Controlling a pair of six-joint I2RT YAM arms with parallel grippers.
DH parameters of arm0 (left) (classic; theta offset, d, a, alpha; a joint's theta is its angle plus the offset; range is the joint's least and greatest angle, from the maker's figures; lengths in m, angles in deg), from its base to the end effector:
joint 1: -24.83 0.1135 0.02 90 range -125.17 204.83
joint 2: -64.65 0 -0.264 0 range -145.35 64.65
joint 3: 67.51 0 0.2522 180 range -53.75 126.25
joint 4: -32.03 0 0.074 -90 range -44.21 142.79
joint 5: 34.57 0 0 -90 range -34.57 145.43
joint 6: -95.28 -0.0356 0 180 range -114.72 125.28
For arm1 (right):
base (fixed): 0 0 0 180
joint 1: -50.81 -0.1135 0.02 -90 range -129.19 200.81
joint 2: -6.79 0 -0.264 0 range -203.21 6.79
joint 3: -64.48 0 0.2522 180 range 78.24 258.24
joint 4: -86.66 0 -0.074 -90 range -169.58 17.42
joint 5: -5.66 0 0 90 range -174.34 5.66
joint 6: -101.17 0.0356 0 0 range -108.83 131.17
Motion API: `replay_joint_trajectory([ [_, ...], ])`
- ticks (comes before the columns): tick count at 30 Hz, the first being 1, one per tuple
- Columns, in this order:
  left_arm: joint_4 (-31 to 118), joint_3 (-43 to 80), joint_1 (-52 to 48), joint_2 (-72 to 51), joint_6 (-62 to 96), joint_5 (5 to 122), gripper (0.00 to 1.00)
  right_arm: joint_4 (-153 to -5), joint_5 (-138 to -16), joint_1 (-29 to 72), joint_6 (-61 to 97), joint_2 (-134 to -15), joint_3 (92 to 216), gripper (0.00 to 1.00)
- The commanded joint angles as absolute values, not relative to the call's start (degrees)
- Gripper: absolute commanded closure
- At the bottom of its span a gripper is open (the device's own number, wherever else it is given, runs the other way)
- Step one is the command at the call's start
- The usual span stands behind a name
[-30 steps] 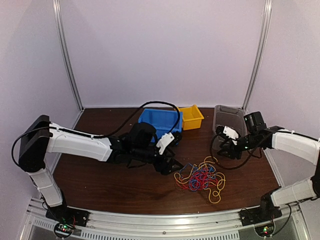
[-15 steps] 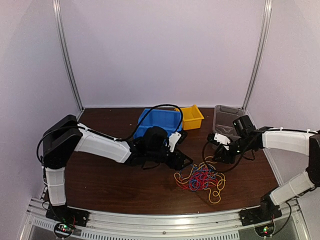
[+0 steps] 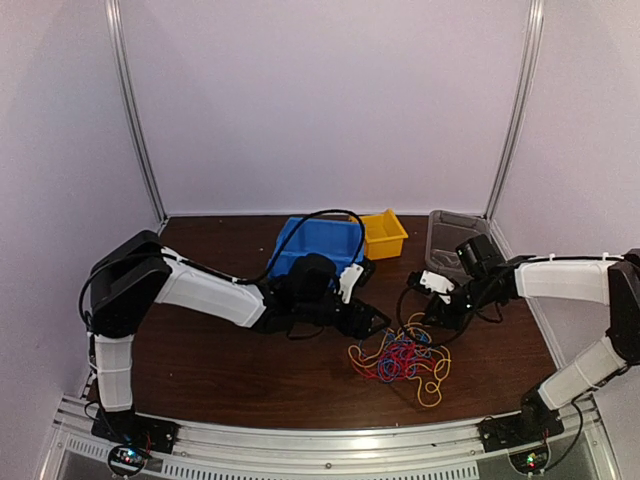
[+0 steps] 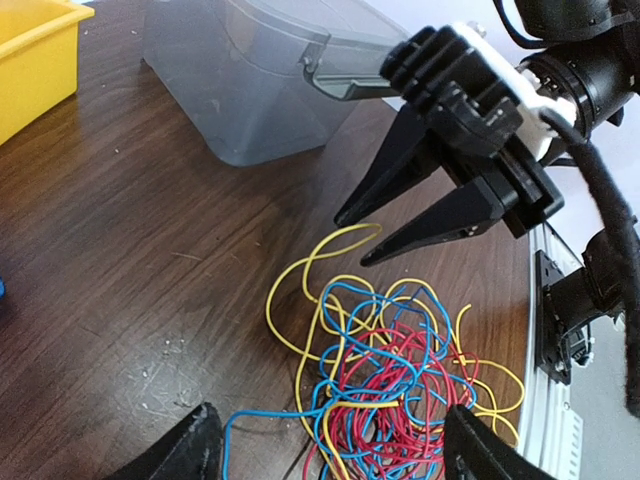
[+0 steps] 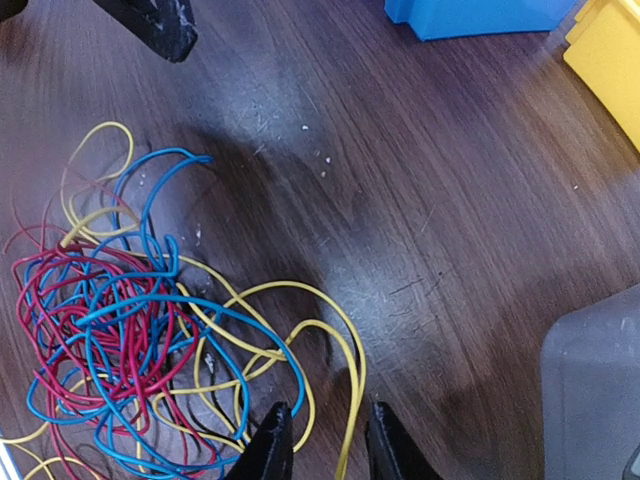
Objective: Untangle the cables
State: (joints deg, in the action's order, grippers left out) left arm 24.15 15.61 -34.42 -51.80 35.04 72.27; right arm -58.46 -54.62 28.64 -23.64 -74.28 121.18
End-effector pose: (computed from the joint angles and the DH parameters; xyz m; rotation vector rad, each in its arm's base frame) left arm 0.2191 -0.3885 0.1648 0.7696 2.1048 -1.2234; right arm 0.2363 0.1154 0.1801 -1.3509 2.1072 0.5828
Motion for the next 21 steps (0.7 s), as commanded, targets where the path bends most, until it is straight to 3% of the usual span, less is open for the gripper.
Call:
replay_joint_trajectory([
  [1,20.8,17.0,-34.6,-53.0,36.1,73.3,0.23,-59.8,-57.3,28.2,-22.3,-75.8,122.6,0.77],
  [5,21.1,16.9,-34.6,-53.2,36.2,73.2,0.23,-60.3,-57.8,28.2,-21.5,-75.5,122.9,0.89],
  [7,20.9,16.8,-34.5,-53.3,36.6,73.2,0.23,-60.5,-57.6,28.2,-21.3,-74.7,122.9,0.99],
  [21,21.0,20.2,-37.6,-55.0,31.5,67.5,0.20,-57.2,-49.5,28.2,-17.3,-65.9,128.6,1.00],
])
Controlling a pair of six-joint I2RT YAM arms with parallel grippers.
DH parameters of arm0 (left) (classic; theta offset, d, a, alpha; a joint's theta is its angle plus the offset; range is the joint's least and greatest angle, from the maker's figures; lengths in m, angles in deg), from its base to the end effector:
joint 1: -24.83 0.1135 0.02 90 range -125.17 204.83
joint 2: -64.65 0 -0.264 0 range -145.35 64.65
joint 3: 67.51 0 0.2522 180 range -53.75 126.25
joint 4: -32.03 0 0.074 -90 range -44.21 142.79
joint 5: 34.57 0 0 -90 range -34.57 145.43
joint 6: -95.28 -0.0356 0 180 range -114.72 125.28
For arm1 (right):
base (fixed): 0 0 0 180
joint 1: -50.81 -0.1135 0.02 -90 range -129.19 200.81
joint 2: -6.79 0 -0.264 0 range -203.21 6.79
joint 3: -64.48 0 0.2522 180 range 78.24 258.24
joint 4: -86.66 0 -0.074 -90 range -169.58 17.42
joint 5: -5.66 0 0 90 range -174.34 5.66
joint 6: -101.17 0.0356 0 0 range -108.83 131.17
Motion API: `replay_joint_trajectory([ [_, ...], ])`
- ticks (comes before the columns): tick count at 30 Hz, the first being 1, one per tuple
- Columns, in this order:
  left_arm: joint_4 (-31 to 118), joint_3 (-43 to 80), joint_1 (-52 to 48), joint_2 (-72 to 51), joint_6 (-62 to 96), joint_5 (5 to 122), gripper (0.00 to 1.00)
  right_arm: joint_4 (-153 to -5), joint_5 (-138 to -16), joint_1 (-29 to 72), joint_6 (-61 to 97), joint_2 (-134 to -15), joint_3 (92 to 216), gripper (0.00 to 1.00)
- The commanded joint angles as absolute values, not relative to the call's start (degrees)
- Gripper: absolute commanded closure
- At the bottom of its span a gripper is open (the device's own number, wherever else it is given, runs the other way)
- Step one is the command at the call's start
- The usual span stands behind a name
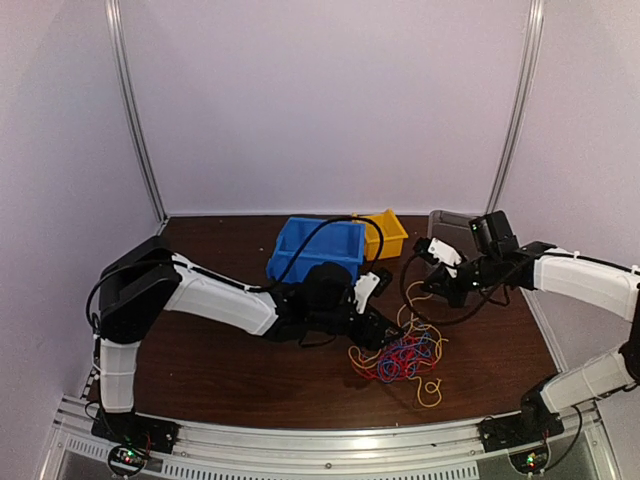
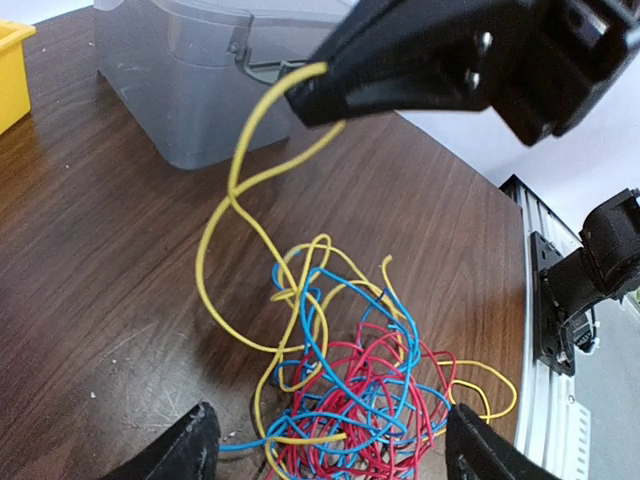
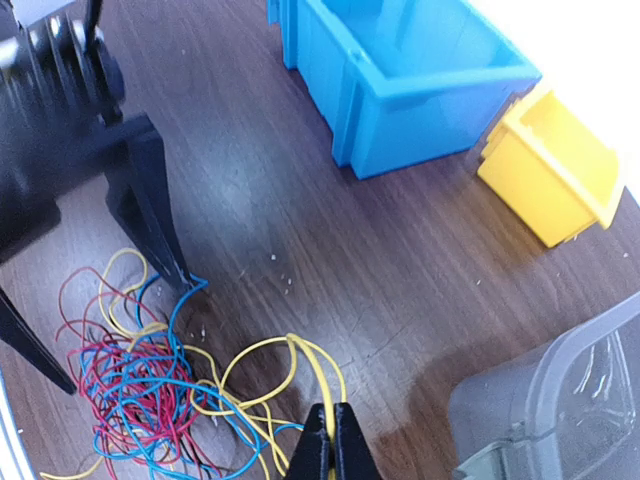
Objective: Untangle the cables
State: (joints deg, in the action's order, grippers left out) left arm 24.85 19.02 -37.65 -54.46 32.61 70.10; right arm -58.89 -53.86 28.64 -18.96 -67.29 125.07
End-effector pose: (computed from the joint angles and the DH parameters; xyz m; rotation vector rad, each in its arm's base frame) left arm 0.2040 -0.4111 0.1618 0.8449 2.0676 -1.1965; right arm 0.2367 0.1160 0.2308 -1.2400 1.9745 0.5684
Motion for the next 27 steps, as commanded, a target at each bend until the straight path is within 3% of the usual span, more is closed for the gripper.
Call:
replay_joint_trajectory([
  [1,18.9,20.0,-37.7,-55.2,31.8,66.8,0.20,-56.6,-48.4,28.2,-17.4,-66.2,129.4,1.00],
  [6,12.9,22.5,-37.7,-58.9,35.8,59.7,0.20,-51.9,-42.4,28.2,-18.7,-66.2,132.6,1.00],
  [13,10.3,26.9,-38.1,-64.7,37.7,62.4,0.27,-49.2,-38.7,28.2,-16.6,-60.9,136.9,1.00],
  [20,9.2,26.6,-38.4,-66.0,38.0,64.1,0.45,-49.9,-37.9,28.2,-15.7,-60.0,136.4,1.00],
  [27,8.6,27.7,-38.5,-68.2,38.7,66.7,0.41,-50.3,-37.5,28.2,-15.5,-59.7,136.9,1.00],
])
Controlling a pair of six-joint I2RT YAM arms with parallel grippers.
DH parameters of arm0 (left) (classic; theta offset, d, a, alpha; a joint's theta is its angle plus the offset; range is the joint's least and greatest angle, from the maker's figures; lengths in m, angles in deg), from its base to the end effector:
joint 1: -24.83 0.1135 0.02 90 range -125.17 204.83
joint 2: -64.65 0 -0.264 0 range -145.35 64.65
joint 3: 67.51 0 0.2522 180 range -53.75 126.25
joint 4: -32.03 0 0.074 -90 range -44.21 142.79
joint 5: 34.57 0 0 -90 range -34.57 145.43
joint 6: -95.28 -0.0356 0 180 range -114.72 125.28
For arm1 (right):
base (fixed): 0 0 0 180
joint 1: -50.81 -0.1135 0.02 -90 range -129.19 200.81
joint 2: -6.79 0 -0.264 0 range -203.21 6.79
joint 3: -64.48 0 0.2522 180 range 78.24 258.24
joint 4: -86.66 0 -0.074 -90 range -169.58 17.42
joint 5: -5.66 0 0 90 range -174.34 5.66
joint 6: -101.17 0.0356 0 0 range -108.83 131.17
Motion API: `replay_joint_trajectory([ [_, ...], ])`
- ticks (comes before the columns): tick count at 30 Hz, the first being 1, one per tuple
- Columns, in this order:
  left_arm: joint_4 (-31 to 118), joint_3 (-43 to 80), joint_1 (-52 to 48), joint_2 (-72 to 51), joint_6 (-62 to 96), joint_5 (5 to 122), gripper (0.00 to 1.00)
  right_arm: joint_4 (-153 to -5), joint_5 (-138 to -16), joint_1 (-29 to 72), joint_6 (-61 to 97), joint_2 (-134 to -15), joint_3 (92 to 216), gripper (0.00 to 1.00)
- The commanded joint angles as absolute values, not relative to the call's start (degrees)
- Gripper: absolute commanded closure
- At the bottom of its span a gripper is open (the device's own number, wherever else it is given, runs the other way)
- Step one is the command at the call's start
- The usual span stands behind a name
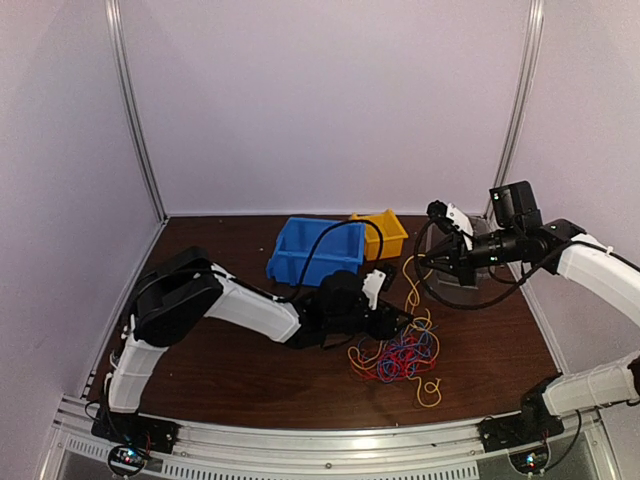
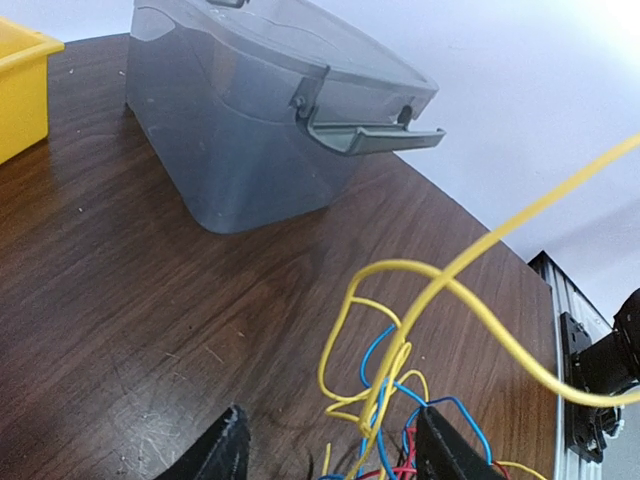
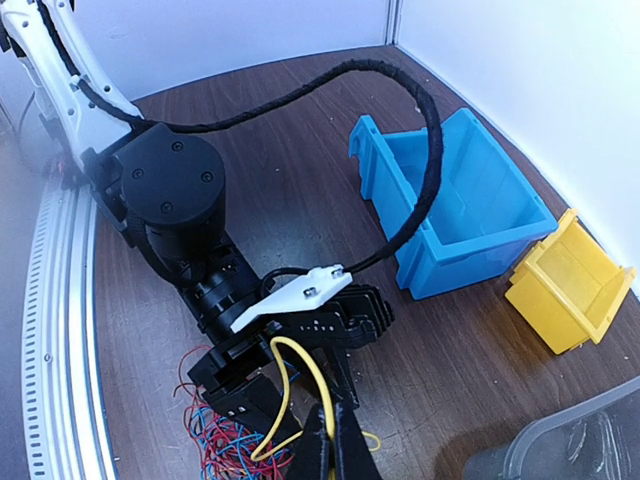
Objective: Untangle the cables
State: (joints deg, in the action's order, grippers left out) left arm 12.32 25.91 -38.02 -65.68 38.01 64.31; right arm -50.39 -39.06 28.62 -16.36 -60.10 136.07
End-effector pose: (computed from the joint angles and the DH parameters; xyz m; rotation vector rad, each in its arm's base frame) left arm 0.2218 -0.4446 0.1310 0.6546 1.9751 -1.2428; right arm 0.2178 0.1161 0.3157 -1.2580 1.7127 0.8207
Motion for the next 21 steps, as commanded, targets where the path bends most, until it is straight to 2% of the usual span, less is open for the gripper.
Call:
replay_joint_trajectory([
  [1,8.2,27.8,-38.6,-68.6,38.6,67.1,0.41,-50.1,-37.3,28.2,-15.5,-59.7,137.3,1.00],
  [2,7.7,28.3,-38.7,-69.0,38.7,67.7,0.49,-49.9,-37.1,28.2,-15.5,-59.8,137.8,1.00],
  [4,7.5,29.9,-38.7,-70.4,38.3,70.4,0.81,-49.5,-36.5,28.2,-15.5,-60.0,138.7,1.00],
  [5,8.3,30.9,-38.8,-71.1,38.3,70.9,0.89,-49.3,-36.4,28.2,-15.5,-60.0,139.1,1.00],
  [10,8.7,31.8,-39.1,-72.6,38.2,71.2,0.93,-47.7,-35.8,28.3,-15.6,-59.8,141.6,1.00],
  [16,9.2,30.9,-39.1,-72.9,38.1,70.8,0.85,-43.9,-36.0,28.9,-16.1,-59.5,150.6,1.00],
  [21,8.9,30.4,-39.2,-73.2,38.2,70.6,0.84,-41.4,-34.7,29.6,-15.5,-60.2,158.6,1.00],
])
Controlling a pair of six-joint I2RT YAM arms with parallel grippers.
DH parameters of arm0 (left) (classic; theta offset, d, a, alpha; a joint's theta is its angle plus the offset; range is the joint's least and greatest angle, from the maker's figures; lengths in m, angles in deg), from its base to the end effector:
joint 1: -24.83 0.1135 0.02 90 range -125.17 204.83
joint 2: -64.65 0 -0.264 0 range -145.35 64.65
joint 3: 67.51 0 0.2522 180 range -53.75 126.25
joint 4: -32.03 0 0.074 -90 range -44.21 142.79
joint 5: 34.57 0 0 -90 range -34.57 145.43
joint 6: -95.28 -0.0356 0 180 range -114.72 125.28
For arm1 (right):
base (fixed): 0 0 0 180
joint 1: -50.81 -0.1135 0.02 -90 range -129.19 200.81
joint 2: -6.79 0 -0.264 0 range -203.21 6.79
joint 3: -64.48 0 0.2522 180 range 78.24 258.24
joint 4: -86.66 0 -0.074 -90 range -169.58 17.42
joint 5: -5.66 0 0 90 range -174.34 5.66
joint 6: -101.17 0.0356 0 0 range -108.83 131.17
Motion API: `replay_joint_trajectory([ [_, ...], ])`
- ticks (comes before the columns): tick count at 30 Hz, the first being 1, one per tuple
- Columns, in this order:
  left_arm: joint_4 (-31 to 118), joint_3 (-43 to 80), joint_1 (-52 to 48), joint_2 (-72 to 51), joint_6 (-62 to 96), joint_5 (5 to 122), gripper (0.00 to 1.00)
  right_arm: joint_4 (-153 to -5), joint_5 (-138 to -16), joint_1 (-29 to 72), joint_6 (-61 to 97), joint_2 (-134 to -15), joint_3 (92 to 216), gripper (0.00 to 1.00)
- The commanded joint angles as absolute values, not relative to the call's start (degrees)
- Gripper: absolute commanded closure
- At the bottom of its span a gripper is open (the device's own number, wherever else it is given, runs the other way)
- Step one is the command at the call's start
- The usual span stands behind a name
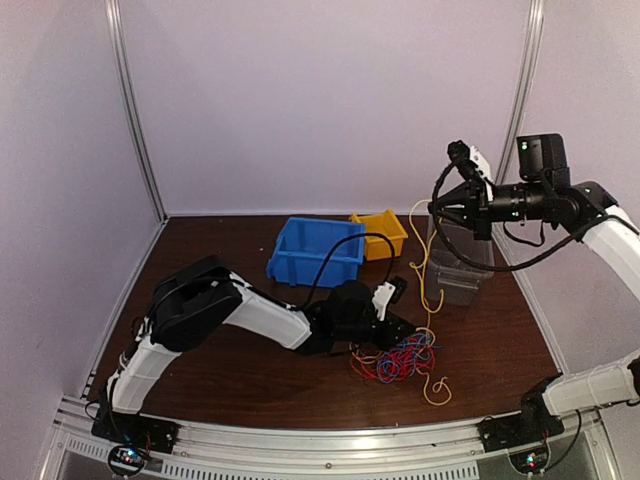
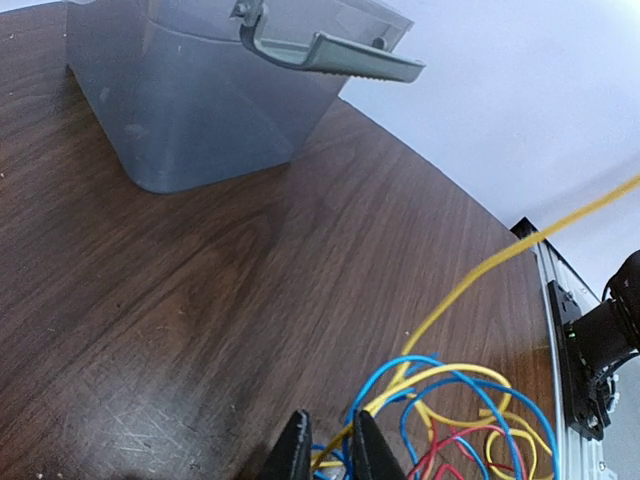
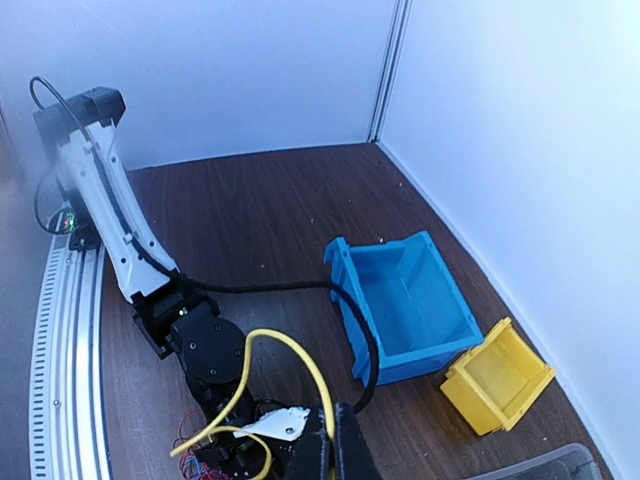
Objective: Untangle the cables
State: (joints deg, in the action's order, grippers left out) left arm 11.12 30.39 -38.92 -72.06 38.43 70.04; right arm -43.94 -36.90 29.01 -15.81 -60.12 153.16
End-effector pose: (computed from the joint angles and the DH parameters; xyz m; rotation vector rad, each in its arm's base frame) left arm 0.2183 -0.4631 0.1031 0.7495 1.9907 -1.3338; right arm 0.2108 0.1126 0.4044 -1.2469 1.5243 0.7833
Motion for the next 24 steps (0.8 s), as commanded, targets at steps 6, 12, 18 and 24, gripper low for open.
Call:
replay_joint_trajectory([
  [6,7.9,29.5,-39.1,-73.3,38.3,70.3,0.91,-39.7,-33.2,30.4,-14.1,-61.1,166.9,1.00],
  [12,7.5,29.3,-39.2,-73.6,38.5,70.6,1.00,-38.1,-33.7,30.9,-13.5,-62.4,174.9,1.00],
  [18,7.5,29.5,-39.1,-73.7,38.4,70.7,1.00,-38.1,-32.5,31.9,-12.3,-63.8,180.1,1.00],
  [24,3.1,25.1,-39.1,-70.2,37.7,69.5,1.00,-39.2,-34.3,32.0,-12.9,-63.1,175.2,1.00],
])
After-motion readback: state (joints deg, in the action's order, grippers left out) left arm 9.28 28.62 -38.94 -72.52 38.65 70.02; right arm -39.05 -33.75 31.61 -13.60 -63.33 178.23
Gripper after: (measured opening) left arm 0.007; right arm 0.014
